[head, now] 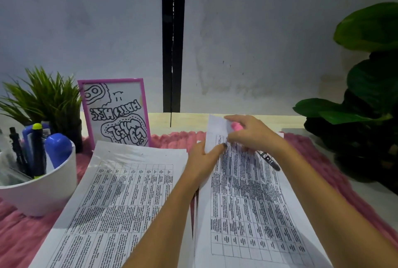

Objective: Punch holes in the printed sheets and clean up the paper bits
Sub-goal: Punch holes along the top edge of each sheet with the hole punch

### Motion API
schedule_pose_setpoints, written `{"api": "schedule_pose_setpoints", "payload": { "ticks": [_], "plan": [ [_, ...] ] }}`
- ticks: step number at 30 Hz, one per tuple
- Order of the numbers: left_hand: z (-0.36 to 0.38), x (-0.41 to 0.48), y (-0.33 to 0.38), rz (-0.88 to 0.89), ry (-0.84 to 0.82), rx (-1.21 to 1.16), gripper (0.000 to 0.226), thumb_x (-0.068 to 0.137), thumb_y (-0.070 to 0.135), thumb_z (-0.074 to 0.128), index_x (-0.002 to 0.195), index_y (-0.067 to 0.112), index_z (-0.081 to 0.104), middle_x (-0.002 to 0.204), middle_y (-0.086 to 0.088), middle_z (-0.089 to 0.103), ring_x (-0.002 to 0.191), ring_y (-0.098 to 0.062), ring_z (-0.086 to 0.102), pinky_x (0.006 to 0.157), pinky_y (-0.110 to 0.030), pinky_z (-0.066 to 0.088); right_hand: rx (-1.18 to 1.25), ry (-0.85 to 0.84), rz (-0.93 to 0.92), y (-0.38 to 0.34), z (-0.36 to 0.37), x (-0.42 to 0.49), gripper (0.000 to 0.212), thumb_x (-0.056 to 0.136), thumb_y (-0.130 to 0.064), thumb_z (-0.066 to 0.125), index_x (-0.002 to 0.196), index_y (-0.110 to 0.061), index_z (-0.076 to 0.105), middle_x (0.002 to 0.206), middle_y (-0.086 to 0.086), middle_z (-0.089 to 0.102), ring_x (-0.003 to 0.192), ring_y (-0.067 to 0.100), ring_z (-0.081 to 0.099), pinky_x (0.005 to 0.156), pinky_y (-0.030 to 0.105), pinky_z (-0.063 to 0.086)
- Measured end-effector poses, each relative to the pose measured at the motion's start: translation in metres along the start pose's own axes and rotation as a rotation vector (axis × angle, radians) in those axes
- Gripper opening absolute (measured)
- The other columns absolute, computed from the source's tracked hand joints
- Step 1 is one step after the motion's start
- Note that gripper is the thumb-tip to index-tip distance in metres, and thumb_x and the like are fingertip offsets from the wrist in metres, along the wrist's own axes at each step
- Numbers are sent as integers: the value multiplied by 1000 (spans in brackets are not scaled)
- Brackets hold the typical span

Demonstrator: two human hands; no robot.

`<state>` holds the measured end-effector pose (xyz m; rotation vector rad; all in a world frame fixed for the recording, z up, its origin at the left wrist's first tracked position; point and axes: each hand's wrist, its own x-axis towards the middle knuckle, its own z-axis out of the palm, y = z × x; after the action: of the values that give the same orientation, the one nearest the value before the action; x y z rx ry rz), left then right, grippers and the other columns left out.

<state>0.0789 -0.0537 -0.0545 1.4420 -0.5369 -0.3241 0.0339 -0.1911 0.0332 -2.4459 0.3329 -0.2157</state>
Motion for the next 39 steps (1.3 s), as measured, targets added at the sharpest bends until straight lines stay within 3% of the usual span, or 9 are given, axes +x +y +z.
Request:
{"api": "schedule_pose_setpoints", "payload": {
  "ticks": [4, 13, 16, 18, 21, 24, 27, 36, 39],
  "plan": [
    [1, -3, 3, 72, 18, 71, 22, 96, 19, 58, 99, 40, 65, 94, 6, 74, 87, -8, 70, 75, -24, 58, 42, -36, 23, 1, 1, 0, 42, 83, -11, 63, 125, -13, 62, 85, 0, 62, 49, 14, 55, 46, 25, 48],
    [-6, 3, -4, 115, 131, 178, 26, 98, 39, 50, 120, 29, 59, 116, -2, 62, 107, -16, 61, 90, -41, 54, 152, -12, -76, 6, 2, 6, 60, 82, -6, 63, 140, -19, 52, 98, 9, 64, 51, 9, 51, 46, 23, 45],
    [-2, 3, -11, 135, 157, 188, 39, 93, 53, 46, 119, 28, 58, 114, 0, 63, 107, -19, 62, 92, -48, 53, 671, 236, -138, 0, -8, 18, 71, 81, -4, 64, 147, -12, 39, 102, 18, 65, 61, 15, 57, 53, 26, 49],
    [-1, 3, -16, 159, 156, 214, 42, 92, 59, 41, 115, 28, 57, 109, -1, 63, 104, -22, 61, 89, -52, 53, 1045, 371, -212, -11, -13, 29, 61, 75, -8, 60, 135, -5, 49, 91, 16, 66, 60, 17, 56, 54, 29, 48],
    [1, 2, -16, 259, 176, 296, 24, 100, 47, 39, 102, 29, 54, 95, 1, 57, 91, -21, 55, 79, -45, 51, 1283, 506, -322, -26, -5, 42, 39, 78, -13, 57, 115, -2, 58, 80, 15, 64, 58, 20, 54, 54, 29, 47],
    [1, 1, -18, 315, 185, 368, 26, 100, 47, 35, 101, 28, 52, 96, -1, 55, 93, -25, 51, 78, -40, 46, 1329, 529, -363, -29, 10, 45, 31, 80, -17, 55, 108, -5, 59, 77, 14, 62, 57, 20, 54, 54, 28, 48],
    [2, 1, -19, 286, 181, 399, 35, 97, 55, 32, 108, 29, 53, 106, -5, 57, 106, -32, 52, 88, -48, 48, 1356, 565, -380, -29, 13, 47, 35, 80, -17, 53, 111, -2, 57, 76, 14, 61, 57, 20, 54, 54, 28, 48],
    [2, 0, -18, 301, 186, 419, 18, 101, 41, 40, 105, 31, 53, 95, -5, 57, 88, -25, 55, 70, -33, 46, 1370, 557, -383, -28, 16, 53, 43, 78, -18, 54, 117, 0, 56, 76, 14, 61, 57, 19, 54, 53, 28, 48],
    [2, 0, -18, 302, 189, 409, 16, 101, 42, 40, 106, 34, 53, 95, -3, 58, 88, -25, 58, 71, -41, 52, 1371, 527, -360, -27, 14, 55, 46, 76, -16, 55, 119, 0, 56, 75, 13, 62, 56, 18, 54, 53, 28, 48]
  ]
}}
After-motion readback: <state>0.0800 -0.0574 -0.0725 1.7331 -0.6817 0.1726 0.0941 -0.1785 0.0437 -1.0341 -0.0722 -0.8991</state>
